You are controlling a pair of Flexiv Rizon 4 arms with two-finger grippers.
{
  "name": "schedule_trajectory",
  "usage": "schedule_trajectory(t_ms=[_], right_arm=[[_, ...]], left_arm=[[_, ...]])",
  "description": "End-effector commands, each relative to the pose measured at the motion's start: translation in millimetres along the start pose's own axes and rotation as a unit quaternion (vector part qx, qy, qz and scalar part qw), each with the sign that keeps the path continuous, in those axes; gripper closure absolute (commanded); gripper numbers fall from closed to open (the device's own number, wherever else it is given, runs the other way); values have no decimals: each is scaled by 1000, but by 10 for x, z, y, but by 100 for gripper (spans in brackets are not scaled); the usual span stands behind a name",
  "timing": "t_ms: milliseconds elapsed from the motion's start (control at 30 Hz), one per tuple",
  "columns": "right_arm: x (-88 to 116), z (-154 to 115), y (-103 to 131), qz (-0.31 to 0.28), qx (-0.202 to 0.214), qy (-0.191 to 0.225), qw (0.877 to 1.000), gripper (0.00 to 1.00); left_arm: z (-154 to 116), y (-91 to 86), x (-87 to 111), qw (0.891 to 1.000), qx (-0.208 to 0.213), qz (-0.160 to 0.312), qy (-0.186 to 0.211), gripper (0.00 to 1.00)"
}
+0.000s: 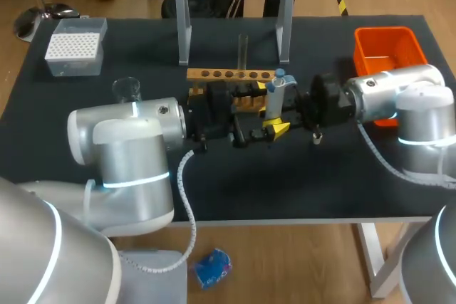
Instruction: Invert the test tube, pick up the pipette, mount the tip to pipette, aspirate from beaker and dispense into the tube, eject the tip, return the pipette, and cap with the stopper.
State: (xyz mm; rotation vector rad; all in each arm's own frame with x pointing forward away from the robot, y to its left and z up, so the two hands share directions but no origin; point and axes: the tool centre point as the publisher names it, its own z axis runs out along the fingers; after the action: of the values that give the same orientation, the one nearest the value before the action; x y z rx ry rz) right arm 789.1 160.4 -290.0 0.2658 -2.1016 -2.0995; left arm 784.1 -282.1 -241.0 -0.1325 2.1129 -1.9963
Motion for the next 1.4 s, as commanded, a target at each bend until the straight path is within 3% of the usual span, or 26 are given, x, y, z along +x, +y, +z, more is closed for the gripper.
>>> schedule_trajectory(t_ms=[33,633,667,700,733,767,1200,1267,1400], right_arm=[[16,22,-1,-1,2,-4,1000,100],[1,29,14,-8,3,-7,1000,100],[1,29,14,-8,3,-7,1000,100],[1,29,14,-8,3,-7,1000,100],[1,29,14,-8,3,-7,1000,100],[1,29,14,-8,3,-7,1000,100],[1,29,14,-8,3,-7,1000,100],[1,29,14,-8,3,-7,1000,100],[1,29,14,-8,3,-7,1000,100]], left_arm=[[-2,-3,1,1000,-1,0,1,0],[-2,-3,1,1000,-1,0,1,0],[-2,-3,1,1000,-1,0,1,9],[-2,-3,1,1000,-1,0,1,8],[-2,-3,1,1000,-1,0,1,22],[-2,-3,1,1000,-1,0,1,50],[-2,-3,1,1000,-1,0,1,53],[-2,-3,1,1000,-1,0,1,100],[-2,-3,1,1000,-1,0,1,100]])
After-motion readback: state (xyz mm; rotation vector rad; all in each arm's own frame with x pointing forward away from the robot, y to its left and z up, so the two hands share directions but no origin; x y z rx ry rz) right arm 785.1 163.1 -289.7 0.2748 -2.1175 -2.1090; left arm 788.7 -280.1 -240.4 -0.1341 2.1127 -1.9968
